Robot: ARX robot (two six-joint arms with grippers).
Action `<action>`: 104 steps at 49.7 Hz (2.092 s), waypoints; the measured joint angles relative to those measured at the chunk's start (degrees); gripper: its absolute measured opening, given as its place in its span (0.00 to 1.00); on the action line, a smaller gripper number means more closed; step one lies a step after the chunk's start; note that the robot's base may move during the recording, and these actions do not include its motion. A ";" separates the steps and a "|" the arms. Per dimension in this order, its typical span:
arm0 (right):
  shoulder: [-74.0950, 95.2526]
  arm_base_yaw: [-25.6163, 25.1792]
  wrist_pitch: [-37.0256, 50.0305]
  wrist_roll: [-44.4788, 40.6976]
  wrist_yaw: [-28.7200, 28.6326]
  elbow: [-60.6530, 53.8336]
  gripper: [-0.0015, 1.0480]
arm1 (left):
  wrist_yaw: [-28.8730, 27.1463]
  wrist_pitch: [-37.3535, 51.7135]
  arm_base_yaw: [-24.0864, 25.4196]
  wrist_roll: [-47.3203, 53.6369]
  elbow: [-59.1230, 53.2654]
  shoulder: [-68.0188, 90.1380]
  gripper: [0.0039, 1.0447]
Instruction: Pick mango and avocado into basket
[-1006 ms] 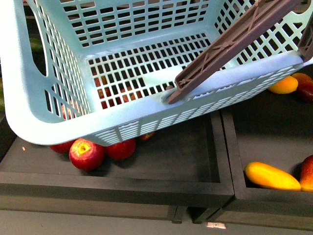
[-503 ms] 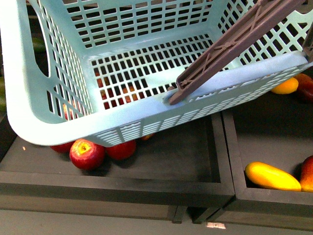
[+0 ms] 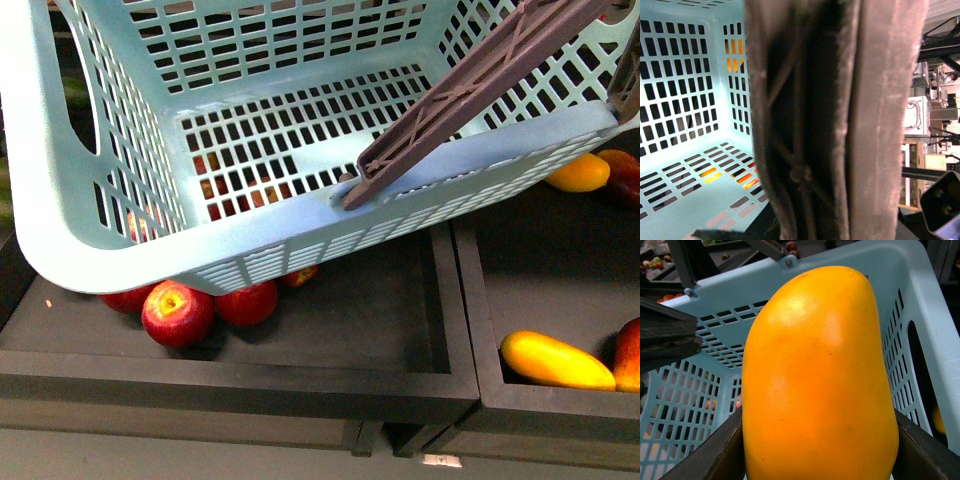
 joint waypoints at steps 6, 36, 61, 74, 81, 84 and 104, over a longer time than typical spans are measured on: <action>4.04 0.50 1.36 0.09 1.25 2.21 0.61 | 0.13 0.00 -0.02 -0.09 0.00 0.00 0.14; 5.38 -4.07 2.40 7.10 8.22 5.77 0.92 | -0.28 -0.13 0.00 0.20 -0.57 -0.02 0.14; -5.62 -8.39 23.56 -5.81 21.79 -15.45 0.44 | 0.04 -0.13 -0.22 -0.15 -0.57 0.00 0.14; -13.53 -8.35 25.38 -6.95 22.01 -26.03 0.04 | -0.07 -0.13 -0.17 0.13 -0.57 0.00 0.14; -17.57 -8.35 25.33 -7.19 21.99 -29.79 0.02 | 0.02 -0.13 -0.15 0.11 -0.57 0.00 0.14; -19.91 -8.35 24.83 -7.19 21.99 -31.65 0.02 | -0.09 -0.13 -0.13 0.15 -0.55 0.00 0.14; -31.39 -8.35 19.76 -7.28 21.99 -38.10 0.08 | -0.17 -0.13 -0.13 0.15 -0.57 0.00 0.14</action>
